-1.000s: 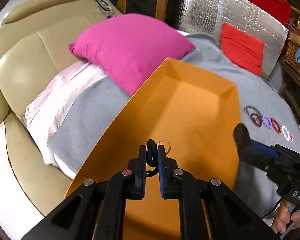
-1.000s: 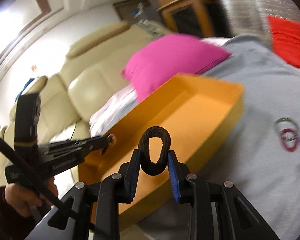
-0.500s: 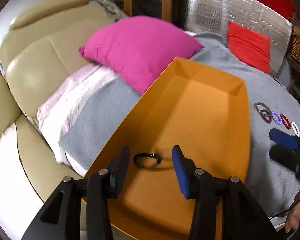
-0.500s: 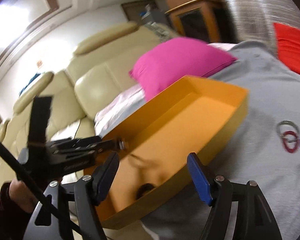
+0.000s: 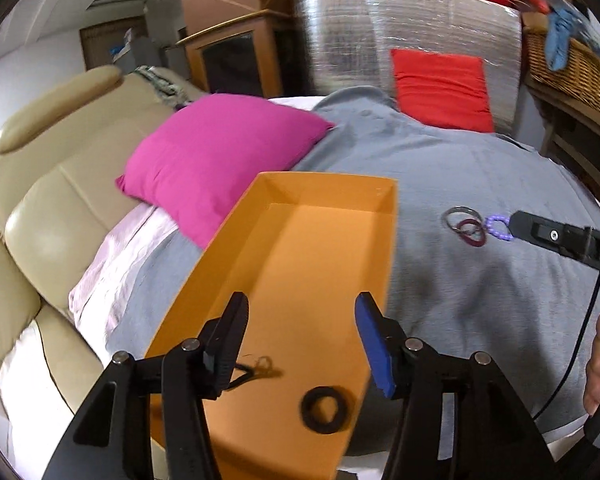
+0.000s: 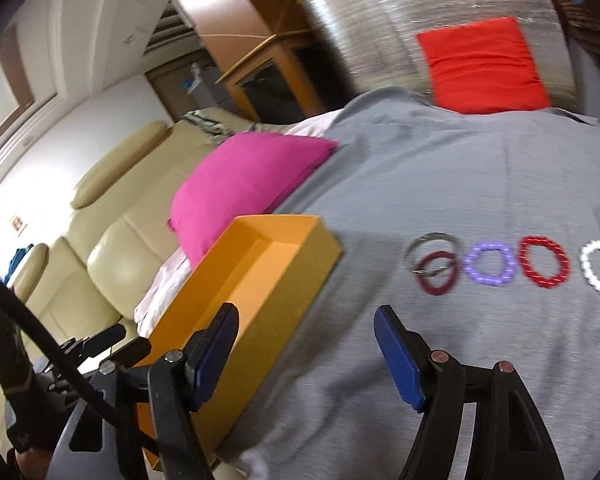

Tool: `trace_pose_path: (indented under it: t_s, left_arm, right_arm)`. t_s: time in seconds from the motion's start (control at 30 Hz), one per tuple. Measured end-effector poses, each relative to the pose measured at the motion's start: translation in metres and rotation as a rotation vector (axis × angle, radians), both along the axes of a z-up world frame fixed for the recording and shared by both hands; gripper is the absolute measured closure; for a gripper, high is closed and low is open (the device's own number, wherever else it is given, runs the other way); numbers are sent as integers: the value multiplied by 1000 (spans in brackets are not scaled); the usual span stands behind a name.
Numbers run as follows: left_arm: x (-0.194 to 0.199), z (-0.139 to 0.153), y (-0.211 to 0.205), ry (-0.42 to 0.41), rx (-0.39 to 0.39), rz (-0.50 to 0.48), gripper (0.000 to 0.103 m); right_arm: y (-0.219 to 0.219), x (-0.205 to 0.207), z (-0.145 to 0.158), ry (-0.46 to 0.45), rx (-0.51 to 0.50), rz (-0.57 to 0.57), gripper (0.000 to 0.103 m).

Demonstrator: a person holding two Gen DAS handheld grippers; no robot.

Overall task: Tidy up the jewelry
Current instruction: 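Move both grippers back over the remaining bracelets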

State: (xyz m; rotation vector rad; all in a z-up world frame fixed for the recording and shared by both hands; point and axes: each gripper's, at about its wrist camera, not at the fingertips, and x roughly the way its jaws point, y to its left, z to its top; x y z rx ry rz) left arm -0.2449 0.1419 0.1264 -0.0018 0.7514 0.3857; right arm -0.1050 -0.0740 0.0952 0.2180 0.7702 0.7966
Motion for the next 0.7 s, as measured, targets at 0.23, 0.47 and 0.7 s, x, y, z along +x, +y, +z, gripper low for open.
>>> trace_pose_path:
  t_s: [0.23,0.47,0.7]
  left_arm:
    - [21,0,-40,22,40,-68,46]
    - [39,-2,-71,32,65,-129,46]
    - [56,-2,-94,38,83,-175,46]
  right_arm:
    - [-34,12,1,31,-4,-61,29]
    - [-59,25,-4,69,-21,-124,29]
    - [-80,37,-8,98,-26,-168,29]
